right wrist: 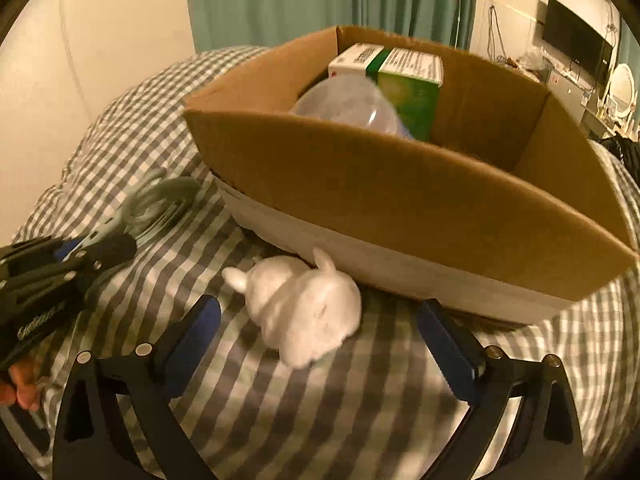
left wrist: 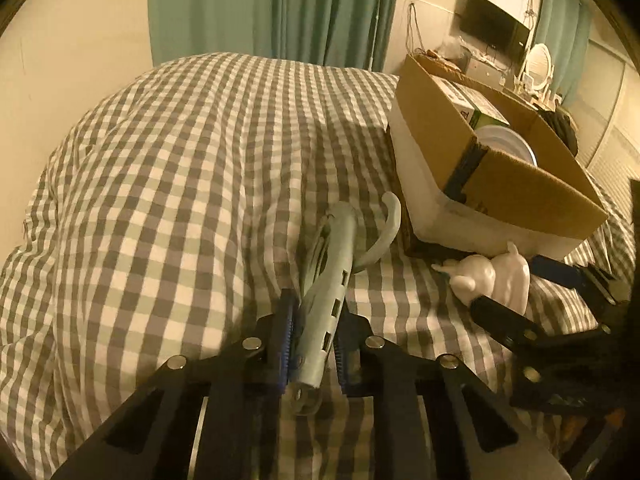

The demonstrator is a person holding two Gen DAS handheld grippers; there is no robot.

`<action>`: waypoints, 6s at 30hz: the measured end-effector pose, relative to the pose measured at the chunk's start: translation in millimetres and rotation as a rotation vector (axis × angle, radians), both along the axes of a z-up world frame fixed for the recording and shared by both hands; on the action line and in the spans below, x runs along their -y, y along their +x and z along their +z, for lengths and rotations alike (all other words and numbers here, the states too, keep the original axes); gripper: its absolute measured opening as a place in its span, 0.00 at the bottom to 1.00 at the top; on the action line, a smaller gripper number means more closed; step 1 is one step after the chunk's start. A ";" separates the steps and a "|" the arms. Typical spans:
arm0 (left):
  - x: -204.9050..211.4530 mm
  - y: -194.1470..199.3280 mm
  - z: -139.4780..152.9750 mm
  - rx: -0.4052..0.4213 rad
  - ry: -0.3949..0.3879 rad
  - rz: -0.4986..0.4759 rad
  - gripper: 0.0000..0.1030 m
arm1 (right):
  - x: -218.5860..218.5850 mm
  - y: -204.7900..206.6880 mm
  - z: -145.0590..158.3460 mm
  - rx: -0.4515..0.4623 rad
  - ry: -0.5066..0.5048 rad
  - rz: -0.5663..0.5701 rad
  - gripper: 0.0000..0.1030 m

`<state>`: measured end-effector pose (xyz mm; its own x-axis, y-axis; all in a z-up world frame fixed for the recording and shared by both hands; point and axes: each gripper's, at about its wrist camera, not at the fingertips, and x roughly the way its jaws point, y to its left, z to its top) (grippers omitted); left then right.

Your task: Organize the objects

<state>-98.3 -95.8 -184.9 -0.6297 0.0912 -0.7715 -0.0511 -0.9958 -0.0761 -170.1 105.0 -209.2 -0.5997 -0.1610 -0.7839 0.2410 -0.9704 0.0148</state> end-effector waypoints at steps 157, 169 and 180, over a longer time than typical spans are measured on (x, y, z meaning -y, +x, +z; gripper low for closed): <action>-142.1 88.9 177.6 -0.563 -0.104 0.077 1.00 | -186.0 162.3 207.1 -0.641 -0.065 -0.232 1.00; -145.9 86.4 179.1 -0.569 -0.107 0.069 1.00 | -185.5 159.2 206.1 -0.639 -0.071 -0.237 1.00; -148.9 87.9 180.5 -0.573 -0.112 0.069 1.00 | -182.1 154.3 203.3 -0.627 -0.071 -0.229 1.00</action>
<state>-10.3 53.1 -4.4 -0.9507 -0.0269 -0.3088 0.0119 -0.9987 0.0505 -15.8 287.1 -5.9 -0.9632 -0.0134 -0.2683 0.0126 -0.9999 0.0046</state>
